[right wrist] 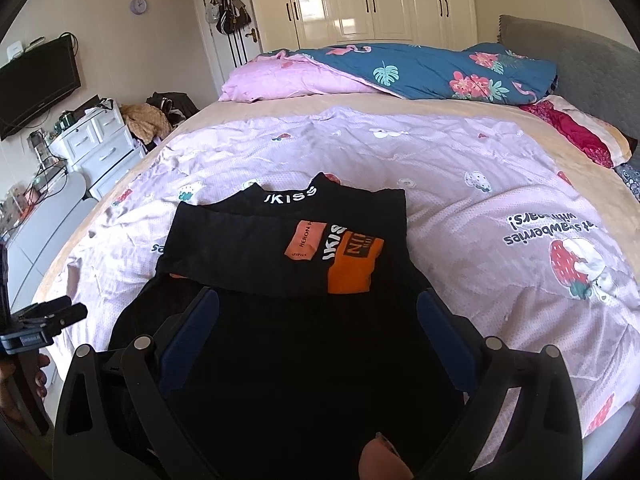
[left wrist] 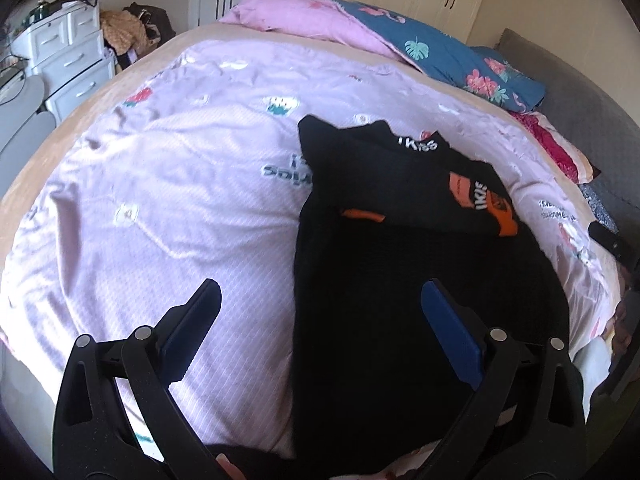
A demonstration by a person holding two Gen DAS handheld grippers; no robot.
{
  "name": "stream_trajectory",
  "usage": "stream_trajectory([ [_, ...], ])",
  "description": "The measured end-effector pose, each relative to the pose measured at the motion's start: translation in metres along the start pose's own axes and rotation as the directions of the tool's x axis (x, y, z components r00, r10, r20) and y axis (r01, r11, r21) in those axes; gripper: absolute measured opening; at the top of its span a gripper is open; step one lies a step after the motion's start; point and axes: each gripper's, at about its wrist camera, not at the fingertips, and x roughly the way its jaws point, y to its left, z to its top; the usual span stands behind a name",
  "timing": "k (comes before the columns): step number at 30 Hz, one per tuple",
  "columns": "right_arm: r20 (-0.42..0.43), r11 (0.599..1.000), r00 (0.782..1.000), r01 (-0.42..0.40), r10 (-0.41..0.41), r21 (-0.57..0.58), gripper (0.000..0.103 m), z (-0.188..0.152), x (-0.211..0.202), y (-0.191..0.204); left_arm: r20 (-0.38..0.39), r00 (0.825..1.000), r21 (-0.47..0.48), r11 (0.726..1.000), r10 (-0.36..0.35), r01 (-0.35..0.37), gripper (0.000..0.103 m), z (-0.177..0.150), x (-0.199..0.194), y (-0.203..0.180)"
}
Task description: Fold small clothes
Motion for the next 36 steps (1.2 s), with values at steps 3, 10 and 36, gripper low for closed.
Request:
stream_trajectory([
  [3, -0.001, 1.000, 1.000, -0.002, 0.002, -0.001, 0.099, -0.003, -0.002, 0.000, -0.009, 1.000, -0.001, 1.000, -0.001, 0.001, 0.094, -0.008, -0.002, 0.004],
  [10, -0.012, 1.000, 1.000, 0.000, 0.000, -0.016, 0.099, -0.012, -0.004, 0.000, -0.042, 0.999, 0.019, 1.000, -0.007, 0.007, 0.094, -0.027, -0.003, 0.005],
  [36, -0.093, 0.998, 0.996, -0.004, -0.002, -0.062, 0.099, -0.060, -0.009, -0.018, -0.240, 0.961, 0.011, 0.989, -0.138, 0.145, 0.037, -0.093, 0.018, 0.006],
])
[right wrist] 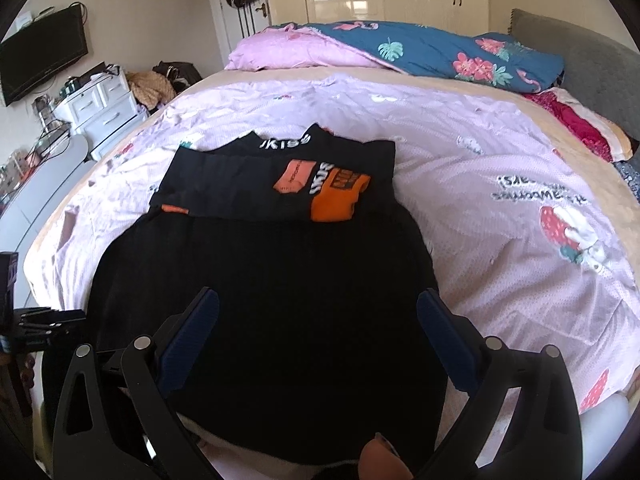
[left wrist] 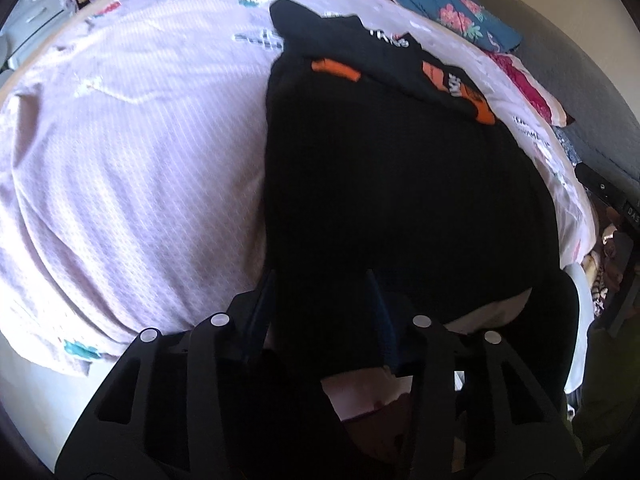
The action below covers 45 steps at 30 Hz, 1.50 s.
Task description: Fold small clothes
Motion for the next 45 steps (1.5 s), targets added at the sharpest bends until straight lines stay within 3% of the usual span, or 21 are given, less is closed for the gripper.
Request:
stream_trajectory([
  [15, -0.111, 0.998, 0.993, 0.051, -0.046, 0.040, 0.099, -0.046, 0.002, -0.040, -0.058, 0.998, -0.038, 0.999, 0.025, -0.027, 0.038, -0.015, 0.008, 0.008],
  [21, -0.179, 0.999, 0.984, 0.029, -0.024, 0.024, 0.099, -0.062, 0.003, -0.045, -0.061, 0.998, -0.045, 0.999, 0.016, -0.019, 0.038, -0.017, 0.016, 0.008],
  [23, -0.201, 0.999, 0.979, 0.027, -0.021, 0.023, 0.099, -0.068, 0.004, -0.048, -0.056, 0.998, -0.040, 0.999, 0.025, -0.028, 0.032, -0.018, 0.016, 0.008],
  [25, -0.219, 0.999, 0.976, 0.019, -0.011, 0.036, 0.099, -0.074, 0.005, -0.052, -0.050, 0.998, -0.037, 0.998, 0.040, -0.041, 0.015, -0.017, 0.016, 0.009],
  [28, -0.239, 0.998, 0.971, -0.004, 0.020, 0.068, 0.098, -0.081, 0.007, -0.059, -0.036, 0.999, -0.050, 0.998, 0.035, -0.037, 0.004, -0.017, 0.012, 0.012],
  [31, -0.253, 0.996, 0.966, -0.029, 0.050, 0.086, 0.097, -0.084, 0.009, -0.061, -0.010, 1.000, -0.056, 0.998, 0.027, -0.027, 0.002, -0.016, 0.004, 0.012],
  [32, -0.257, 0.996, 0.965, -0.025, 0.046, 0.085, 0.093, -0.085, 0.009, -0.061, 0.001, 1.000, -0.051, 0.998, 0.025, -0.024, 0.002, -0.015, 0.000, 0.011],
  [33, -0.260, 0.996, 0.965, -0.024, 0.045, 0.082, 0.081, -0.086, 0.010, -0.061, 0.012, 1.000, -0.046, 0.999, 0.024, -0.023, 0.002, -0.014, -0.004, 0.010],
  [38, -0.310, 0.996, 0.949, -0.040, 0.062, 0.076, 0.064, -0.091, 0.021, -0.061, 0.068, 0.998, -0.020, 1.000, 0.012, -0.011, 0.002, -0.009, -0.025, 0.004],
  [40, -0.331, 0.998, 0.943, -0.017, 0.039, 0.067, 0.051, -0.095, 0.026, -0.060, 0.083, 0.996, -0.013, 1.000, 0.010, -0.009, 0.002, -0.007, -0.030, 0.003],
  [42, -0.324, 0.999, 0.946, 0.017, -0.001, 0.046, 0.023, -0.096, 0.023, -0.060, 0.094, 0.996, -0.008, 1.000, 0.007, -0.006, 0.002, -0.005, -0.032, 0.000],
  [45, -0.291, 0.998, 0.957, 0.003, 0.017, 0.066, 0.008, -0.092, 0.011, -0.065, 0.107, 0.994, -0.007, 1.000, 0.003, -0.003, 0.002, -0.003, -0.035, -0.002],
])
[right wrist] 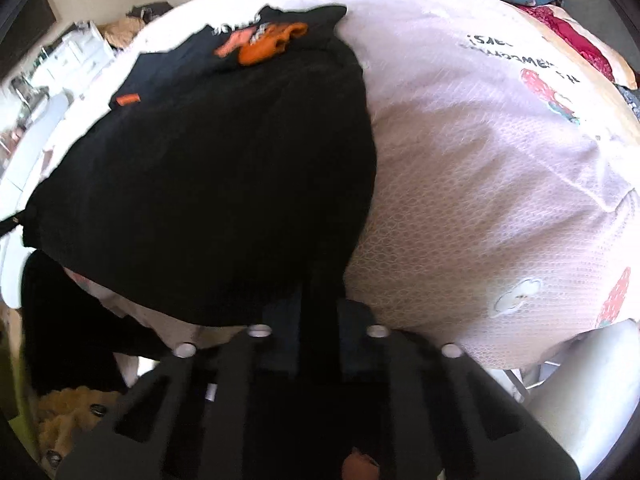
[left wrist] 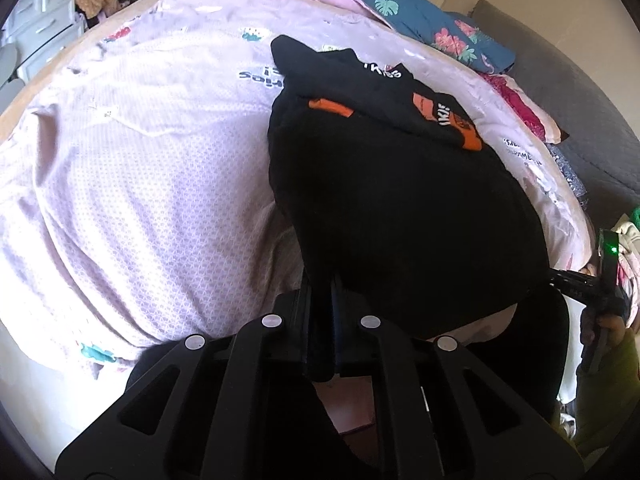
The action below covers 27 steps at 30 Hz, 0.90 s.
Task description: Fold small clothes
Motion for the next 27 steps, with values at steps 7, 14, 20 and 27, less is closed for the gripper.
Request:
stream_trajectory([
  [7, 0.153, 0.998, 0.987, -0.054, 0.057, -0.023, 0.008, 0.014, -0.042, 0.006, 0.047, 0.999, -0.032, 0.999, -0.017, 0.018, 0.002, 0.011, -0.008, 0.001],
  [14, 0.338, 0.997, 0.938, -0.070, 0.072, -0.019, 0.008, 0.040, -0.079, 0.001, 0.117, 0.993, -0.045, 0.999, -0.016, 0.021, 0.002, 0.028, -0.020, 0.000],
  [20, 0.406, 0.996, 0.912, -0.084, 0.061, 0.040, 0.008, 0.057, -0.091, -0.013, 0.165, 0.986, -0.051, 0.999, -0.008, 0.016, 0.002, 0.042, -0.027, -0.001],
  [27, 0.452, 0.995, 0.890, -0.089, 0.059, 0.045, 0.008, 0.066, -0.098, -0.011, 0.189, 0.982, -0.048, 0.999, 0.006, 0.003, 0.002, 0.048, -0.032, -0.004],
])
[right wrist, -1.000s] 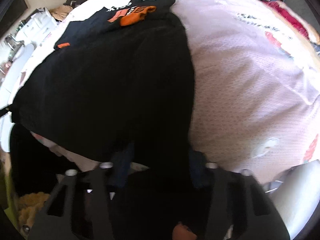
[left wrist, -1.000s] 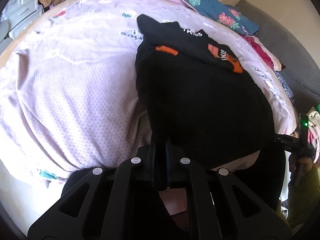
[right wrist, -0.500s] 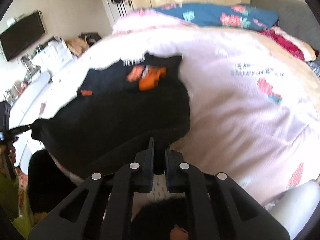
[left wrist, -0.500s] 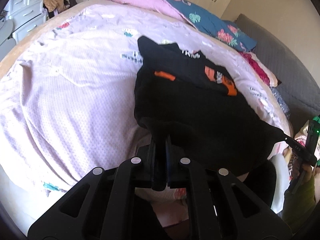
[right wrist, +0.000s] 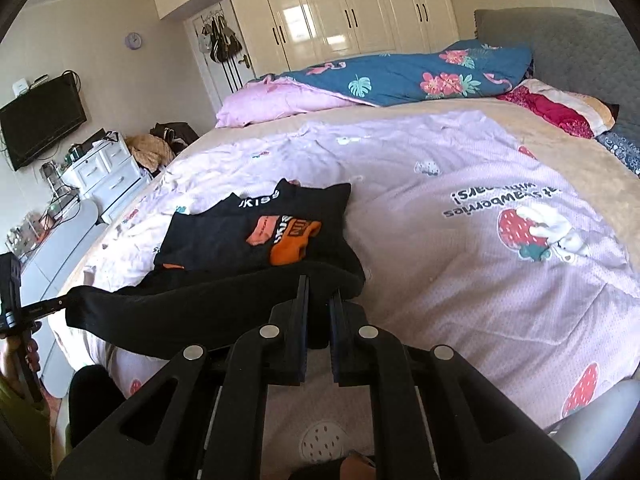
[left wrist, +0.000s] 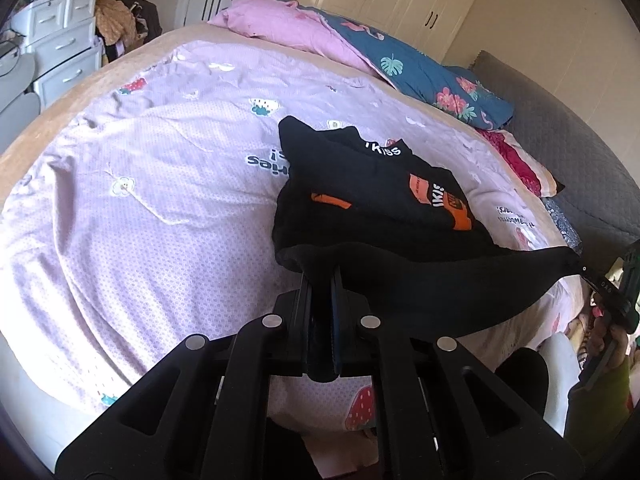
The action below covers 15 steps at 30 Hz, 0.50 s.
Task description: Fold small clothes
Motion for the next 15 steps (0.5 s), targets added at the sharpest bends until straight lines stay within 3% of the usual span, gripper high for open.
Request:
stream_trajectory([
  [15, 0.015, 0.999, 0.999, 0.039, -0.039, -0.028, 0.008, 0.011, 0.006, 0.010, 0.049, 0.999, 0.007, 1.000, 0.017, -0.018, 0.002, 0.020, -0.001, -0.007],
])
